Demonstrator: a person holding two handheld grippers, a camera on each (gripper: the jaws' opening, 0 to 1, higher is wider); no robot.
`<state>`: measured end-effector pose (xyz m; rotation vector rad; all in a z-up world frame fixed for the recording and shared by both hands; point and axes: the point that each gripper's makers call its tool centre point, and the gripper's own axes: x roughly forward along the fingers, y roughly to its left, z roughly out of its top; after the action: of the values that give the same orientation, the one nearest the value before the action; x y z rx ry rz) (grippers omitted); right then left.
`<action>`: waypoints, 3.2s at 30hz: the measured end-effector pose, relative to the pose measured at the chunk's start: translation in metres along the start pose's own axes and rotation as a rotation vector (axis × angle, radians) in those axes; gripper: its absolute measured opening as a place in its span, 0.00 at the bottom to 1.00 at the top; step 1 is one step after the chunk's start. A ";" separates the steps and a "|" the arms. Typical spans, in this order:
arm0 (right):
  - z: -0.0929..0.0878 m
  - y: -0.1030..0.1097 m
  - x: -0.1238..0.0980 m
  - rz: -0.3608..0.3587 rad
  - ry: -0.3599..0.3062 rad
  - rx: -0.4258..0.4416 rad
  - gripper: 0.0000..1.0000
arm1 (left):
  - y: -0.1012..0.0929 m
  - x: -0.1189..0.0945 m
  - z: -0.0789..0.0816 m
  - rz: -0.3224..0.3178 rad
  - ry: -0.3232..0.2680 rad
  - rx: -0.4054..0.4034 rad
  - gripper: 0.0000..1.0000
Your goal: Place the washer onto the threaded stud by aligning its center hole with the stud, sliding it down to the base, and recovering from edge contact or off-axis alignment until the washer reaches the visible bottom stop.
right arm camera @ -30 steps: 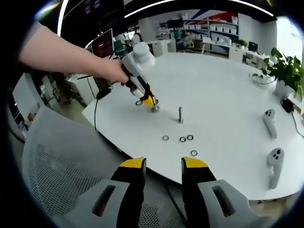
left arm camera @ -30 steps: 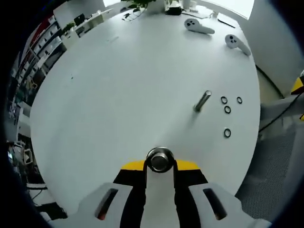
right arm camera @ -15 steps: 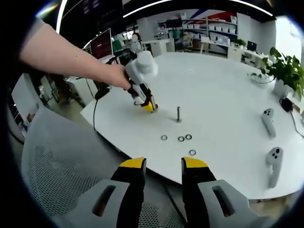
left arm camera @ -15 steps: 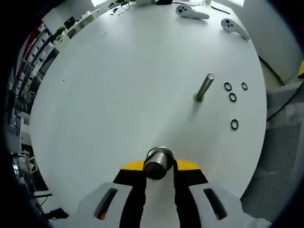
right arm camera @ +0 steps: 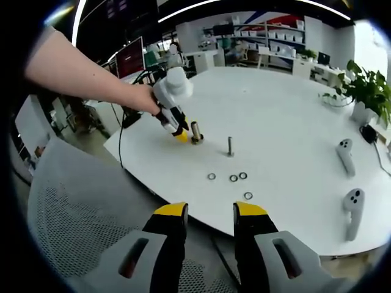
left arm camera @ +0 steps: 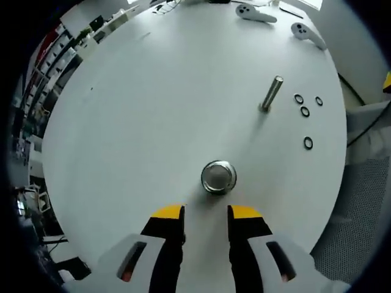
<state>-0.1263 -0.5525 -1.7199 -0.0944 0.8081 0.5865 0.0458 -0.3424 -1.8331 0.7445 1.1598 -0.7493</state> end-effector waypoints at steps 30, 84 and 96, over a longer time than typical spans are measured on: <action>-0.001 -0.001 0.000 -0.003 0.003 -0.002 0.31 | 0.031 0.013 -0.039 -0.056 0.049 -0.254 0.25; 0.002 0.005 -0.002 0.017 -0.015 -0.033 0.31 | -0.078 -0.001 -0.035 -0.108 0.120 -0.052 0.20; 0.004 0.004 -0.002 0.010 -0.019 -0.032 0.31 | -0.077 -0.003 -0.041 -0.105 0.121 -0.094 0.19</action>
<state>-0.1268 -0.5491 -1.7156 -0.1140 0.7814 0.6092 -0.0393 -0.3501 -1.8486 0.6612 1.3430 -0.7399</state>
